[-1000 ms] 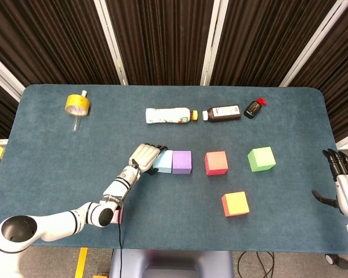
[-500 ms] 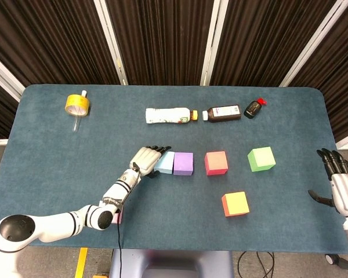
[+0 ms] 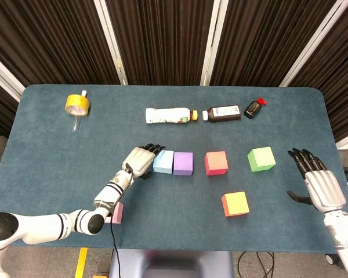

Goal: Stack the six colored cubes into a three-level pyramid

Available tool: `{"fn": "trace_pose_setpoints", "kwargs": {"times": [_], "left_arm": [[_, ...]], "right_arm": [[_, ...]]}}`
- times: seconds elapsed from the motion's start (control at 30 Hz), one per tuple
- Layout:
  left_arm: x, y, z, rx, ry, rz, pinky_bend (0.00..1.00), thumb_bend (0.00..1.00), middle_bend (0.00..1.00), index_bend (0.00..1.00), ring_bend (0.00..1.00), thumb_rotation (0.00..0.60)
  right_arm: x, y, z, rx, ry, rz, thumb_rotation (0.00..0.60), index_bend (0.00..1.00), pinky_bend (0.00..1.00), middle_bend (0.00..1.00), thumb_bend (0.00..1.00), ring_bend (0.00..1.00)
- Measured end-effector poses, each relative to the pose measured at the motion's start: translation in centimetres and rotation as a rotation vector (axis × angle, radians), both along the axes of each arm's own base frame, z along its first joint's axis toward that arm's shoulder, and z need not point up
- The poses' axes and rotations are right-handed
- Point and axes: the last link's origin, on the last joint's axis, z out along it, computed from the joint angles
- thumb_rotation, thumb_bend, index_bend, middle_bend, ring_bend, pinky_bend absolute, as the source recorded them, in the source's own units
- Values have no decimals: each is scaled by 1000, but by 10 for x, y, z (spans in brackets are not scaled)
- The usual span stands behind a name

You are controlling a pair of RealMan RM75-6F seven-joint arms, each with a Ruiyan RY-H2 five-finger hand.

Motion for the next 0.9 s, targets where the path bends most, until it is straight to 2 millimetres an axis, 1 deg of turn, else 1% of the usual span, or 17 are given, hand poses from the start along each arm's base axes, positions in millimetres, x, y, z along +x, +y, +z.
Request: {"fn": "trace_pose_setpoints", "kwargs": {"times": [0.13,0.17,0.27,0.37,0.47,0.5,0.6,0.67,0.77,0.9], "left_arm": [[-12,0,22,47,-26,23,237,366,67,0,83,600],[-17,0,31,70,-35,28,231,367,68,0,83,600],[-33,-4,54,137,-57,32,218,366,75,16,84,600],[-51,-13,75,207,-82,30,211,367,85,33,84,600],[-70,-24,94,258,-109,31,208,367,86,39,84,600],[-76,-28,99,268,-115,32,207,368,86,41,84,600],[-93,-39,111,289,-129,36,201,368,87,44,84,600],[-103,-46,117,292,-134,41,199,368,87,45,84,600],[-113,-52,122,293,-145,47,198,368,87,45,84,600],[-117,-57,126,289,-161,43,196,368,87,45,84,600]], "right_arm": [[3,-12,-7,37,-7,-5,600,90,262,150,260,84],[4,-17,-10,52,-8,-6,600,106,262,150,260,84],[8,-33,-24,110,-10,-10,600,157,262,150,260,84],[16,-53,-45,171,-17,-15,600,197,262,150,260,84],[27,-73,-71,213,-31,-16,600,226,262,150,260,84],[33,-81,-81,225,-37,-16,600,238,262,150,260,84],[46,-98,-102,246,-46,-19,600,260,264,150,260,84],[53,-107,-111,251,-47,-23,600,273,265,150,260,84],[61,-119,-123,262,-44,-34,600,288,265,150,260,84],[72,-131,-139,284,-24,-36,600,315,266,150,260,84]]}}
